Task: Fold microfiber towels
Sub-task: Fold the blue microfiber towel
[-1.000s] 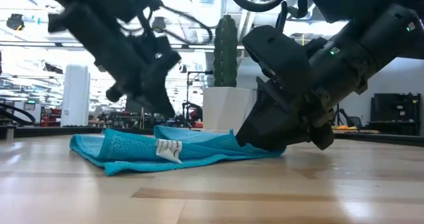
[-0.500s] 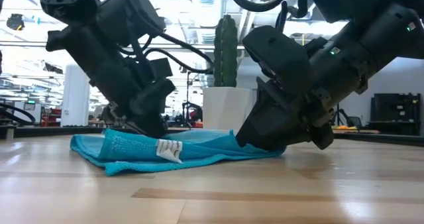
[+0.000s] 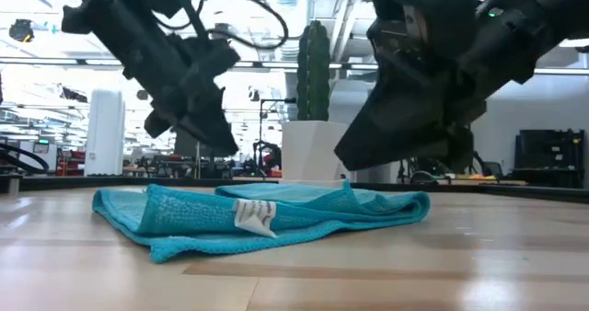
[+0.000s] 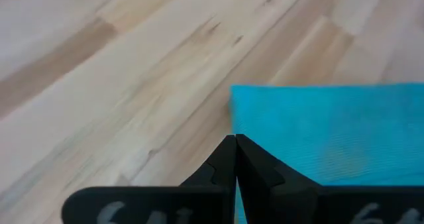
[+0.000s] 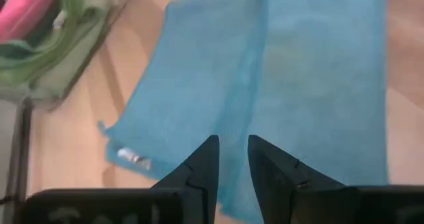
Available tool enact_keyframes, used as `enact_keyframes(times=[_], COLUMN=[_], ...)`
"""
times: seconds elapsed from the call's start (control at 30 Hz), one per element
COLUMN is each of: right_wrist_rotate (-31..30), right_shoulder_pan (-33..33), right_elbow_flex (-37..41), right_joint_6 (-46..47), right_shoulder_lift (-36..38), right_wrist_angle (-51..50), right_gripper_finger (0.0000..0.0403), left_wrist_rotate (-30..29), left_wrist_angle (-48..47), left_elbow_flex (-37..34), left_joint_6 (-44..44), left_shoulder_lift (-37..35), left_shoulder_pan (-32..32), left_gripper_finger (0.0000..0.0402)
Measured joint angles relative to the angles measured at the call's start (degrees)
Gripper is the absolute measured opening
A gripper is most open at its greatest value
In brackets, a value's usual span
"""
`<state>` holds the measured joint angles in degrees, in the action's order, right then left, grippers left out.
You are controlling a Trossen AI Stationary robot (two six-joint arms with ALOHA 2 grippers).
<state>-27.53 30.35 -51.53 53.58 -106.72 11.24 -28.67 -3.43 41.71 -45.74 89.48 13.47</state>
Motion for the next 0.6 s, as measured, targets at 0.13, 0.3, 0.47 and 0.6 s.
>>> enact_keyframes(times=[0.13,0.3,0.47,0.6], right_wrist_rotate=[1.80,12.93,12.45,9.54], right_shoulder_pan=[0.29,0.74,1.15,1.24], right_elbow_flex=[-0.13,-10.67,-27.29,-36.49], right_joint_6=[-0.67,-11.12,-23.12,-31.90], right_shoulder_lift=[1.90,1.28,-2.88,-6.42], right_wrist_angle=[0.90,-10.60,-30.21,-37.88], right_gripper_finger=[0.0106,0.0106,0.0106,0.0115], left_wrist_rotate=[2.35,8.93,14.51,14.85], left_wrist_angle=[-0.08,1.19,-1.12,-5.39], left_elbow_flex=[0.02,0.02,0.07,0.09], left_joint_6=[0.56,6.28,9.65,10.19], left_shoulder_lift=[-2.44,-6.76,-12.29,-16.53], left_shoulder_pan=[0.49,3.24,6.22,8.61], left_gripper_finger=[0.0000,0.0000,0.0000,0.0000])
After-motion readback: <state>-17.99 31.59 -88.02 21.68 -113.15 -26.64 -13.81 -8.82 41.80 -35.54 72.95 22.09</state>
